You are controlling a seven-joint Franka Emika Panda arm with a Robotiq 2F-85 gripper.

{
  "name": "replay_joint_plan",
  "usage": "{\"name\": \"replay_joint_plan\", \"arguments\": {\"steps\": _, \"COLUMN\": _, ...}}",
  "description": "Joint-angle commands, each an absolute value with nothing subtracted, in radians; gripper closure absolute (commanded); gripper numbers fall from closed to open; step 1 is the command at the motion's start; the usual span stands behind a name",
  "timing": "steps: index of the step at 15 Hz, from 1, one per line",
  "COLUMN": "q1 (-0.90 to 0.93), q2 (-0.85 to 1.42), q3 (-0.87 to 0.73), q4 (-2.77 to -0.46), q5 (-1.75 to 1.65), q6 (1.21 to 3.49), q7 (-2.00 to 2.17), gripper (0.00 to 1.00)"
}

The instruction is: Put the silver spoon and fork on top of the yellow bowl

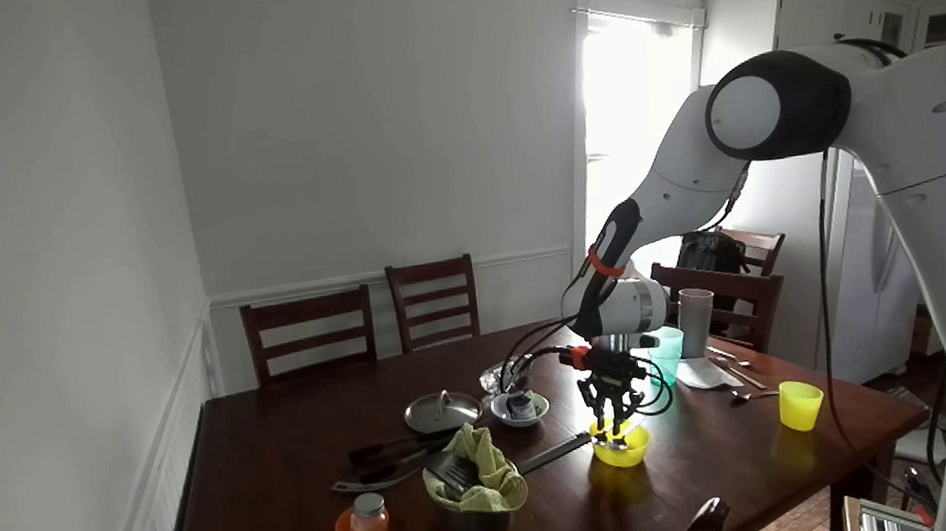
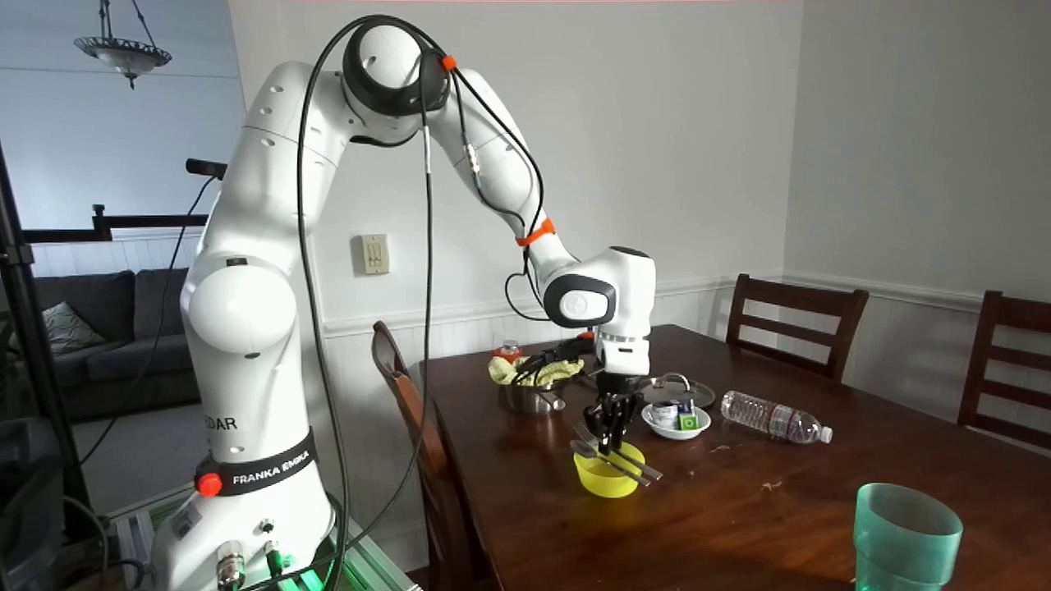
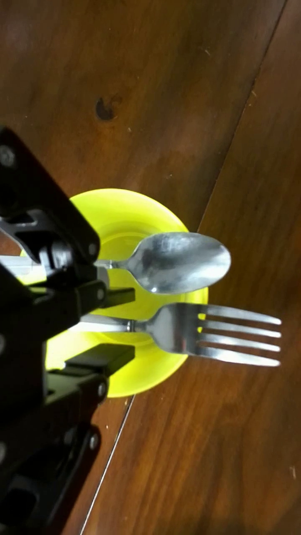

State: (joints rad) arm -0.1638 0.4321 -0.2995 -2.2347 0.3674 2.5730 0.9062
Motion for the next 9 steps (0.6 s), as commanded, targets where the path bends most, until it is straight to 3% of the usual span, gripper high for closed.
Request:
{"name": "replay_joint_plan", "arguments": {"steps": 1, "q1": -0.172, "q2": 0.429, "q3": -0.289, "q4": -2.241, "q5": 0.366, "q6": 2.59, "q7": 0.92, "gripper": 0.37}}
{"name": "replay_joint_plan", "arguments": {"steps": 6, "q1": -0.174, "q2": 0.419, "q3": -0.286, "q4": -2.245, "q5": 0.367, "q6": 2.603, "q7": 0.911, "gripper": 0.03}}
{"name": "replay_joint_plan", "arguments": {"steps": 9, "q1": -0.175, "q2": 0.392, "q3": -0.288, "q4": -2.257, "q5": 0.348, "q6": 2.596, "q7": 0.879, "gripper": 0.0}}
